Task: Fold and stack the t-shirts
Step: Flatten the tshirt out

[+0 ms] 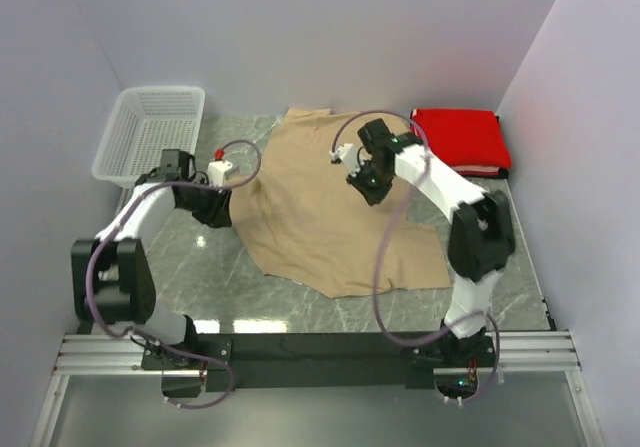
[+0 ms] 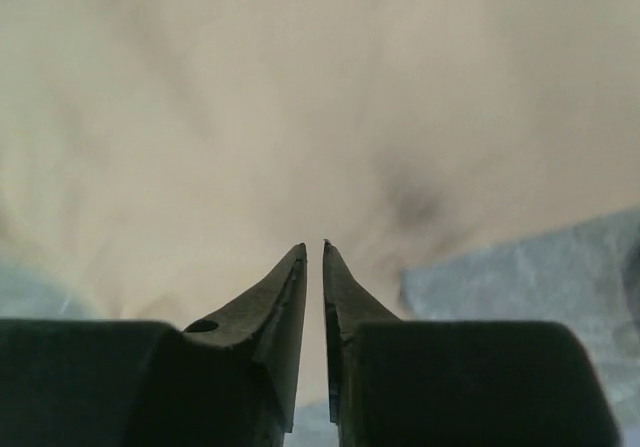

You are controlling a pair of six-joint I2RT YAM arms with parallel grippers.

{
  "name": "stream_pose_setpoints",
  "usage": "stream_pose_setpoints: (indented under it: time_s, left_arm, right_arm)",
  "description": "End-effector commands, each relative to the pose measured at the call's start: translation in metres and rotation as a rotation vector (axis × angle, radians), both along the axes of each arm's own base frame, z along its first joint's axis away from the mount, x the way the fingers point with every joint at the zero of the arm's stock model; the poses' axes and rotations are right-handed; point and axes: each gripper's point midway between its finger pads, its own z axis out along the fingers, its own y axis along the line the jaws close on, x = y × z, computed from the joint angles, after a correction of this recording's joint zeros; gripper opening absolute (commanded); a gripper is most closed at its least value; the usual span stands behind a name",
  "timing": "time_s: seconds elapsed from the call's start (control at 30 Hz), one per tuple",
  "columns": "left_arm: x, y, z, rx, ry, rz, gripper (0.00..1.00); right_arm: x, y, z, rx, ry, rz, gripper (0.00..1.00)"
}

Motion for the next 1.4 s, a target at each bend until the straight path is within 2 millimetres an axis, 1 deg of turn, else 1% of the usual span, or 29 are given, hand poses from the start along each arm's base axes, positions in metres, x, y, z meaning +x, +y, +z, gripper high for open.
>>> stream_pose_setpoints:
  time_s: [0.0, 0.07, 0.13, 0.2, 0.23, 0.33, 0.4, 0.47, 0.53, 0.6, 0.67, 0.7, 0.73, 0.77, 0.83, 0.87, 0.9, 0.93, 0.97, 1.0, 1.03, 1.07, 1.1, 1.13, 1.17, 1.23, 1.27, 1.33, 1.37]
  left_arm:
    - [0.047, -0.015, 0.002, -0.008, -0.003, 0.184, 0.40]
    - [0.055, -0.022, -0.010, -0.008, 0.037, 0.214, 0.39]
    - [0.064, -0.028, -0.017, 0.015, 0.034, 0.232, 0.38]
    - [0.071, -0.028, -0.034, 0.023, 0.075, 0.282, 0.36]
    - [0.073, -0.025, -0.049, 0.044, 0.110, 0.306, 0.35]
    - [0.076, -0.017, -0.067, 0.089, 0.155, 0.362, 0.31]
    - [0.068, -0.010, -0.084, 0.134, 0.200, 0.367, 0.29]
    - [0.050, 0.000, -0.097, 0.192, 0.258, 0.365, 0.27]
    - [0.037, 0.008, -0.095, 0.228, 0.276, 0.364, 0.23]
    - [0.015, 0.026, -0.099, 0.280, 0.324, 0.369, 0.20]
    - [0.003, 0.049, -0.095, 0.316, 0.341, 0.405, 0.18]
    - [-0.002, 0.054, -0.093, 0.332, 0.357, 0.407, 0.17]
    - [-0.004, 0.068, -0.093, 0.340, 0.368, 0.441, 0.17]
    - [0.000, 0.082, -0.089, 0.343, 0.363, 0.468, 0.17]
    - [0.008, 0.095, -0.086, 0.355, 0.353, 0.493, 0.16]
    - [0.023, 0.101, -0.082, 0.347, 0.328, 0.503, 0.16]
    - [0.033, 0.102, -0.081, 0.346, 0.314, 0.504, 0.16]
    - [0.043, 0.100, -0.088, 0.330, 0.331, 0.504, 0.16]
    - [0.074, 0.099, -0.072, 0.304, 0.271, 0.513, 0.16]
    - [0.088, 0.095, -0.070, 0.284, 0.262, 0.510, 0.16]
    - [0.098, 0.089, -0.081, 0.266, 0.290, 0.499, 0.16]
    - [0.129, 0.082, -0.064, 0.247, 0.219, 0.492, 0.18]
    - [0.142, 0.078, -0.062, 0.243, 0.198, 0.481, 0.18]
    - [0.163, 0.073, -0.056, 0.238, 0.161, 0.474, 0.20]
    - [0.171, 0.060, -0.051, 0.226, 0.145, 0.444, 0.22]
    - [0.183, 0.052, -0.037, 0.206, 0.110, 0.437, 0.29]
    - [0.185, 0.045, -0.027, 0.170, 0.104, 0.424, 0.32]
    - [0.177, 0.038, -0.017, 0.152, 0.104, 0.410, 0.38]
    - [0.171, 0.037, -0.016, 0.148, 0.110, 0.403, 0.39]
  right_arm:
    - [0.040, -0.018, -0.021, -0.026, 0.070, -0.182, 0.17]
    - [0.059, -0.024, -0.041, -0.073, 0.094, -0.214, 0.14]
    - [0.062, -0.033, -0.059, -0.122, 0.131, -0.229, 0.11]
    - [0.063, -0.036, -0.068, -0.140, 0.125, -0.241, 0.11]
    - [0.056, -0.041, -0.077, -0.168, 0.147, -0.244, 0.11]
    - [0.041, -0.049, -0.094, -0.206, 0.191, -0.244, 0.11]
    - [0.036, -0.051, -0.099, -0.215, 0.207, -0.253, 0.12]
    - [0.030, -0.051, -0.105, -0.225, 0.238, -0.255, 0.12]
    - [0.019, -0.053, -0.107, -0.236, 0.276, -0.251, 0.12]
    - [0.009, -0.053, -0.107, -0.239, 0.299, -0.235, 0.12]
    - [-0.010, -0.049, -0.107, -0.241, 0.335, -0.208, 0.12]
    - [-0.022, -0.047, -0.106, -0.246, 0.366, -0.185, 0.12]
    - [-0.039, -0.042, -0.107, -0.235, 0.404, -0.160, 0.12]
    - [-0.050, -0.038, -0.107, -0.233, 0.426, -0.134, 0.12]
    - [-0.092, -0.015, -0.104, -0.214, 0.507, -0.030, 0.13]
    - [-0.108, -0.002, -0.101, -0.191, 0.541, 0.013, 0.13]
    - [-0.136, 0.015, -0.094, -0.191, 0.599, 0.107, 0.15]
    - [-0.156, 0.040, -0.080, -0.100, 0.658, 0.169, 0.16]
    - [-0.172, 0.047, -0.067, -0.079, 0.709, 0.220, 0.19]
    - [-0.179, 0.058, -0.056, -0.041, 0.726, 0.254, 0.20]
    - [-0.172, 0.074, -0.040, 0.025, 0.703, 0.270, 0.21]
    - [-0.164, 0.079, -0.032, 0.059, 0.691, 0.240, 0.22]
    - [-0.152, 0.078, -0.028, 0.073, 0.672, 0.209, 0.22]
    - [-0.122, 0.074, -0.022, 0.105, 0.633, 0.150, 0.22]
    - [-0.101, 0.064, -0.022, 0.097, 0.600, 0.101, 0.22]
    - [-0.054, 0.053, -0.017, 0.113, 0.525, -0.006, 0.22]
    - [-0.026, 0.030, -0.019, 0.105, 0.487, -0.092, 0.22]
    - [0.023, -0.002, -0.031, 0.030, 0.364, -0.203, 0.21]
    - [0.035, -0.011, -0.037, 0.000, 0.338, -0.226, 0.20]
